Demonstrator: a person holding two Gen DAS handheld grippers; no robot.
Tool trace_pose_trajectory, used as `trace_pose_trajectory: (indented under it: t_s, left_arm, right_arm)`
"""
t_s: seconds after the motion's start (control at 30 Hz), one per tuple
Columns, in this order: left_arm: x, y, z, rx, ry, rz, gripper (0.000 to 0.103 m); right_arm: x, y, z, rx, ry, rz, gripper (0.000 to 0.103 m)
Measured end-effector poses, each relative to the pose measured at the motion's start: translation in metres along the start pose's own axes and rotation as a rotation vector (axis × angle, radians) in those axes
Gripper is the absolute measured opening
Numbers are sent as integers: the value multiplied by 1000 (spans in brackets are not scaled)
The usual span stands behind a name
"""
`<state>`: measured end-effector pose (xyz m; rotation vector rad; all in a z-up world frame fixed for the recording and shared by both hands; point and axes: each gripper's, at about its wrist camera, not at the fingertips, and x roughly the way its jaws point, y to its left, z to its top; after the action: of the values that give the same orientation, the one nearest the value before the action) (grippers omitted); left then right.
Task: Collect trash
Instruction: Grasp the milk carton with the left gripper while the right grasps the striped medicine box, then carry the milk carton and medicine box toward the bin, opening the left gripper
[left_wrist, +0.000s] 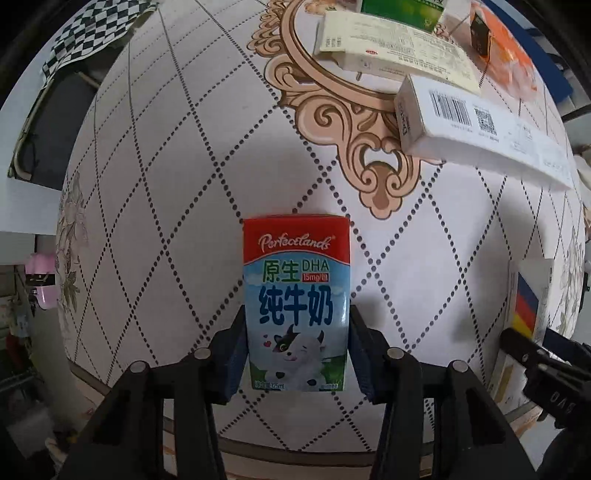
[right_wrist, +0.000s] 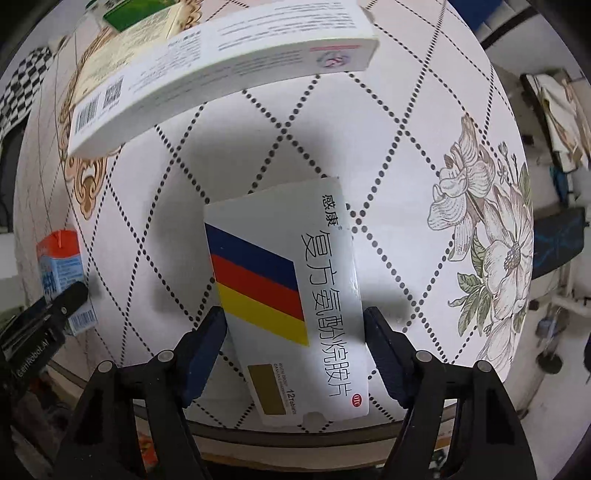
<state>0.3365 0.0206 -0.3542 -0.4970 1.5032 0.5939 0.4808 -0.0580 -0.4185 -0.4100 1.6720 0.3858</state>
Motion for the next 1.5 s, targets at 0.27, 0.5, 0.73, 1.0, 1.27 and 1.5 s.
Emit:
trace_pose_trajectory:
  t_s: [0.27,0.5,0.73,1.0,1.27,1.5]
  left_arm:
    - [1,5,14,-7,-18,-8,46]
    - [-17,11,13,6,-52,4,45]
    - [-68,5,-25,48,-159,14,45]
    - [-136,37,-105,158,-343,-39,45]
    - [-165,75,-190,226,-417,-113,45]
    - [-128,99,-247,195,-323,-170,45]
  right_arm:
    - [4,55,-4,-48,12,-64,82]
    - [4,30,-23,-39,-47,-67,75]
    - [-25,36,-67,17,-130,-37,75]
    - [-97,75,-169,75,-375,-8,75]
    - [-147,116,-290,137,-492,46,75]
    - [-112,136,-363,116,-407,89,75]
